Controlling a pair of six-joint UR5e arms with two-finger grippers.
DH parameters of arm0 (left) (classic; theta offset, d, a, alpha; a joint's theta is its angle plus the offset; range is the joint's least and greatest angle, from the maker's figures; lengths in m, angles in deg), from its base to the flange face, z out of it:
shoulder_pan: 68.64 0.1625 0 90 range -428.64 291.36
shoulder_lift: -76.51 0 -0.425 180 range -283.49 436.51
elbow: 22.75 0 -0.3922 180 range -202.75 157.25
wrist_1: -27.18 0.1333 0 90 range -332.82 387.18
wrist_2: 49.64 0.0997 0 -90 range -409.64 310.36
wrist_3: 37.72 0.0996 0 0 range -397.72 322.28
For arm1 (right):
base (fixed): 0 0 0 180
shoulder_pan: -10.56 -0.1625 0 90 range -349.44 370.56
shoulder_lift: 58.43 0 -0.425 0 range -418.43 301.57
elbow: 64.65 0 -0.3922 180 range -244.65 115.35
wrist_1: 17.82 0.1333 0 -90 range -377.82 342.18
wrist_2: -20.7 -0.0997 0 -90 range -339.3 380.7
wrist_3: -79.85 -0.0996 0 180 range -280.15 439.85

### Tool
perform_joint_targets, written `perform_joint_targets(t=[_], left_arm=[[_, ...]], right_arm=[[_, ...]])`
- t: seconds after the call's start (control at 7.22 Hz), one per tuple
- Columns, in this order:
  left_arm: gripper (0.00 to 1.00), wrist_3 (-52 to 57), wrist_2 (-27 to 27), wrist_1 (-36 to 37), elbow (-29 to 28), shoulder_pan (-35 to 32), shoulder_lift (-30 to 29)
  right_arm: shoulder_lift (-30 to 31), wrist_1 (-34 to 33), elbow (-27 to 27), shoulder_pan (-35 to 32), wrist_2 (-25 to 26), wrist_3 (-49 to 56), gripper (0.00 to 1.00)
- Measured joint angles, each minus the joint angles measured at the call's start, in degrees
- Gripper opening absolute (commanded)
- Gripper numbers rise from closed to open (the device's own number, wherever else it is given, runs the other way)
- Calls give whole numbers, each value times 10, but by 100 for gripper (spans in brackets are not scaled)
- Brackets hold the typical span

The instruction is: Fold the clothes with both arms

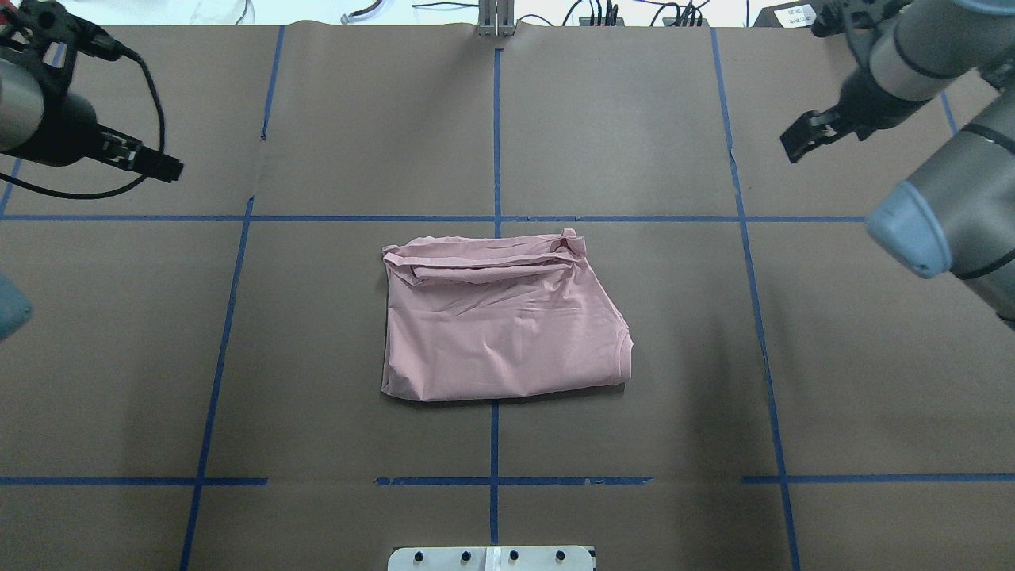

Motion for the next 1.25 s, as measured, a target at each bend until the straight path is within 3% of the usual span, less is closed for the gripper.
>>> perform_joint_targets(t=[0.28,0.55,0.97,1.25], left_arm=[[100,63,-46,-4,-6,-54,78],[100,47,-56,-7,-38,-90,115],[100,156,-96,2,-106,-189,125],[100,271,-132,25,-178,-287,123]], right_arm=[[135,83,-5,-60,-38,57,100],[213,154,21,-84,-44,67,100],[240,159,74,-184,-118,94,100],[238,93,88,-260,-142,181,100]])
